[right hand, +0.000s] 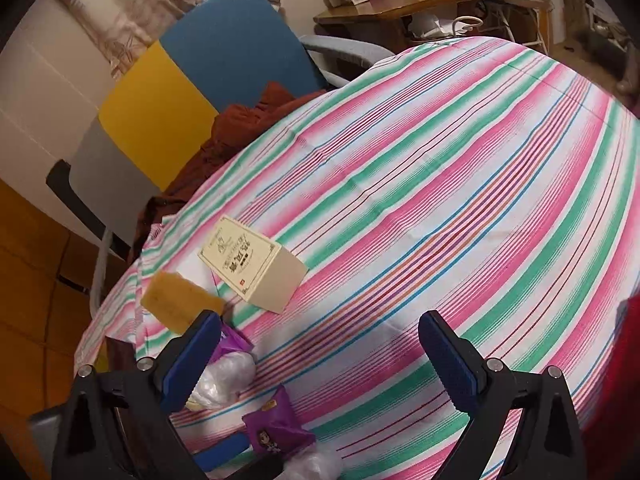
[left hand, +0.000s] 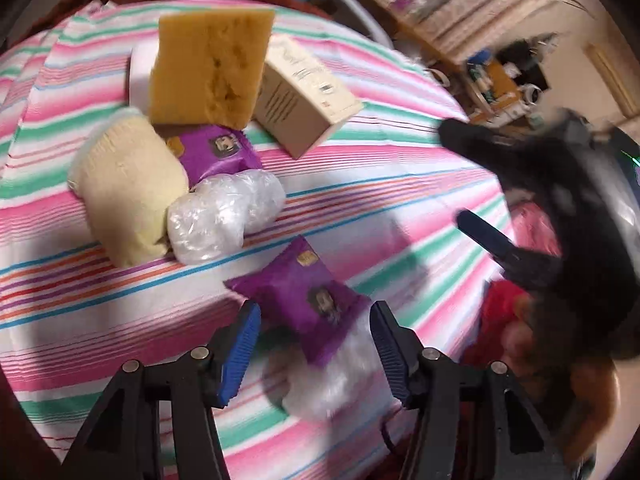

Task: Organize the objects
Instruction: 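Grasp the purple snack packet with the left tool while the right tool grasps a plastic-wrapped ball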

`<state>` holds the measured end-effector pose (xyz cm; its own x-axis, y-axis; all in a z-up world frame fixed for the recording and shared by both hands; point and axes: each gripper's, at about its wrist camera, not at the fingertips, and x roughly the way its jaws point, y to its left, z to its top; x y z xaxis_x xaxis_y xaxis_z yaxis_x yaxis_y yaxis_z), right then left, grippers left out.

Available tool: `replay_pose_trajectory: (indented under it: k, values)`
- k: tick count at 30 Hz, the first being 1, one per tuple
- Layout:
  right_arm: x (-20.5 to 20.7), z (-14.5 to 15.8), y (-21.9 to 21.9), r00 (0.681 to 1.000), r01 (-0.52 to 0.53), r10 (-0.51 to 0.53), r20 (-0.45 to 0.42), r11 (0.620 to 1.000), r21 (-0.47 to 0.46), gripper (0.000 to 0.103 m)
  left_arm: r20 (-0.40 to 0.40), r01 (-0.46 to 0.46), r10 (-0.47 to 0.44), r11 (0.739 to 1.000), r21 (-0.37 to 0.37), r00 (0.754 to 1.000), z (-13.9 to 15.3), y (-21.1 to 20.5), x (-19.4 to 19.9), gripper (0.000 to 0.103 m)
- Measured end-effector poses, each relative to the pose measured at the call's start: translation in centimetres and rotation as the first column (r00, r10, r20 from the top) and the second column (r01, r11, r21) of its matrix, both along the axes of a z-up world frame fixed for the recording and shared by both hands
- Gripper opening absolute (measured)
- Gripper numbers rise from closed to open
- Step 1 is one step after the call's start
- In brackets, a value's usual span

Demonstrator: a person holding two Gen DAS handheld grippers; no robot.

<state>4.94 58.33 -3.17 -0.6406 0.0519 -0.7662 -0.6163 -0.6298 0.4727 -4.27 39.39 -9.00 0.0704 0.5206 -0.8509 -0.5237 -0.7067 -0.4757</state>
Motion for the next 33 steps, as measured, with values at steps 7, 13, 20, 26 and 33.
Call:
replay_pose_trajectory:
  k: [7,13,20,26,33]
  values:
    - [0.1,0.3,-0.2,1.0,-0.016,0.016,-0.023,1.0,-0.013,0.1,0.007,-0.06,0.061,0.998,-0.034,0.998,-0.8,1.5,-0.8,0.062]
    - [0.5,0.6,-0.3,0.999,-0.022,0.021,-0.036,1.0,-0.007,0.1,-0.099,0.013,-0.024,0.994,-0.106,0.995,-0.4,2.9,0.2,0.061]
    - [0.0,0.7,-0.4,0.998,-0.049,0.049,-0.046,0.999,-0.006,0.1,-0.233,0.096,-0.126,0.986,-0.136,0.964,0.0,1.1,1.2,0.04]
    - [-1.1,-0.2,-1.3,0.993,-0.117,0.117,-0.008,0.993,-0.027,0.1,-0.32,0.102,-0.125,0.991,-0.087,0.939,1.6,-5.3,2.2,0.04]
    - [-2.9,-2.0,-5.4,0.946,-0.291,0.297,0.127,0.954,-0.065,0.099,-0.345,0.046,-0.056,0.998,-0.038,0.937,3.1,-10.7,2.1,0.04]
